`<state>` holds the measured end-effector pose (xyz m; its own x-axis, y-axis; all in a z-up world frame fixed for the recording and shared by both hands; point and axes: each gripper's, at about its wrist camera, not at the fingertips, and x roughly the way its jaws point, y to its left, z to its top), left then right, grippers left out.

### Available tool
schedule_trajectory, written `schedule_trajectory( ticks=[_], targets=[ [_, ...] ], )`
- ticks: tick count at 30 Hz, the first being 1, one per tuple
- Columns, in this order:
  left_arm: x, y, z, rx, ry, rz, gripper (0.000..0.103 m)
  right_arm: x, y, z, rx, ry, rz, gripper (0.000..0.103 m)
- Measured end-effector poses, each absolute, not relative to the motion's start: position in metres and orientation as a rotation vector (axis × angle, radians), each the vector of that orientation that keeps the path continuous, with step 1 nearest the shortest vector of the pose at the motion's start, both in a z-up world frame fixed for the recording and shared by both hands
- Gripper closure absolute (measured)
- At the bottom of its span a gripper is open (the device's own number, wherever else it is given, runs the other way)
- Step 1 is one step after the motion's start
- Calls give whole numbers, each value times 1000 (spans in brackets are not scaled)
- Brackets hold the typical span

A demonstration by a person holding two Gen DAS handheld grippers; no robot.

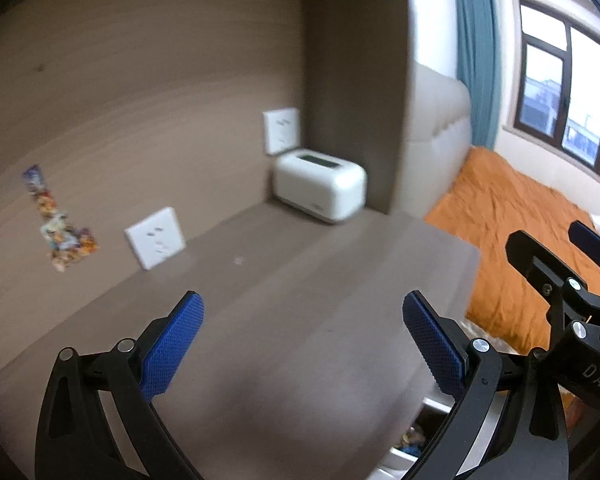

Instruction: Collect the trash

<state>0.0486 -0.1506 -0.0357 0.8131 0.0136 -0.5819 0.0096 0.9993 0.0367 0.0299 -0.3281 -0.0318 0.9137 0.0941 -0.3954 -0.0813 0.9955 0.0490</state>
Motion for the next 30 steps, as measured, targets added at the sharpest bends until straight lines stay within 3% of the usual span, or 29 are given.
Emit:
schedule_trajectory(
  ticks=[13,30],
  targets=[
    [27,-29,-3,-54,600,47,5,12,-225,5,-8,286,52,4],
    [20,32,4,-81,561,84,5,16,-169,22,12,324,27,4]
  ],
)
